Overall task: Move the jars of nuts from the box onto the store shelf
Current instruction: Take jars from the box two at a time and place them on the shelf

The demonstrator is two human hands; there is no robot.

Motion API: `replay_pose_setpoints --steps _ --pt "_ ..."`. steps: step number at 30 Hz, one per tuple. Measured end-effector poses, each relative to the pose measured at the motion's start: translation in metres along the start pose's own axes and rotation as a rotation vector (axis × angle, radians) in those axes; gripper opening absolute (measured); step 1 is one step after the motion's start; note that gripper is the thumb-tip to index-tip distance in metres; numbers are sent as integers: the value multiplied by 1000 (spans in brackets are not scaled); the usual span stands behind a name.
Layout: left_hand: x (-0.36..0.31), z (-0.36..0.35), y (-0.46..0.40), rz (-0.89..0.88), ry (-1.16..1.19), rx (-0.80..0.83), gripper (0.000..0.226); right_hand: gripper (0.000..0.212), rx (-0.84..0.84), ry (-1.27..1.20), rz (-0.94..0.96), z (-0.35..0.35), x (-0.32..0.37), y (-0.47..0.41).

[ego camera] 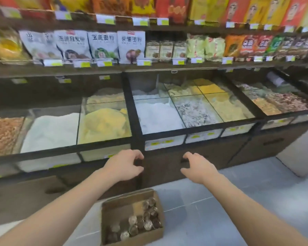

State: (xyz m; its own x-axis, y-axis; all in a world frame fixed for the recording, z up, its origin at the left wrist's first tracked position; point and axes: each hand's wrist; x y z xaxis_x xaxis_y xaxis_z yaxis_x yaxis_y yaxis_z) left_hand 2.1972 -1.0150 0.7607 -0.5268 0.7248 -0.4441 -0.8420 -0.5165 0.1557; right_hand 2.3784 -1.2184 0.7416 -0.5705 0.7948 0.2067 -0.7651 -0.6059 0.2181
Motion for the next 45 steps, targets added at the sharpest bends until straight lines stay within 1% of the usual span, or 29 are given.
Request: replay_pose_setpoints --steps 4,7,10,13,16,19,21,23,25,31,34,37,40,42,44,45 --pt "36 -20 -8 104 35 9 45 56 92 9 85 -41 28 -35" --pt "67 -43 -24 159 53 40 45 56 158 22 107 -79 45 -59" --pt "102 -74 -48 206 59 68 44 54 228 25 104 -124 57 -83" --pt "137 -111 -75 240 63 127 43 49 245 17 87 -172 64 -105" --pt "177 -160 -101 301 74 210 33 52 286 27 64 -232 66 -129" --pt "216 -222 -122 333 56 273 31 58 342 50 62 -302 61 -156" --pt "242 -272 -135 333 44 300 40 57 384 40 63 -356 54 -173" --pt "271 -330 -145 399 78 339 45 54 411 13 73 -415 42 -188" --pt "297 -393 -150 477 110 363 44 55 444 -2 70 -477 28 -200" --pt "362 -583 -142 672 180 339 36 60 549 18 56 -651 -17 -219" --pt "385 -662 -133 748 214 309 48 63 562 54 118 -722 -38 -219" --pt "399 -723 -131 784 190 297 64 63 559 98 145 -774 -56 -223" --pt "400 -766 -136 809 138 304 90 63 489 114 202 -809 -63 -232" --pt "396 -790 -139 837 83 332 110 67 443 133 244 -827 -65 -239" --pt "392 -809 -140 859 32 390 133 70 446 164 268 -841 -65 -247" --pt "391 -816 -139 854 3 417 141 71 452 181 275 -846 -64 -251"
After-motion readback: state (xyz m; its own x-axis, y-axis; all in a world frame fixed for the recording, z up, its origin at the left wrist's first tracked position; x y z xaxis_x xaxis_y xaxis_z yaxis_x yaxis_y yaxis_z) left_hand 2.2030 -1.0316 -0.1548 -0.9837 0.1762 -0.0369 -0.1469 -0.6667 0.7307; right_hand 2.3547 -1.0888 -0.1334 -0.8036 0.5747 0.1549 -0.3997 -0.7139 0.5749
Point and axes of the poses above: each hand's wrist, its own y-axis away from the middle knuckle, its own z-axis out of the back of the hand, x = y × z, and after that the axes turned 10 degrees about -x, right-handed
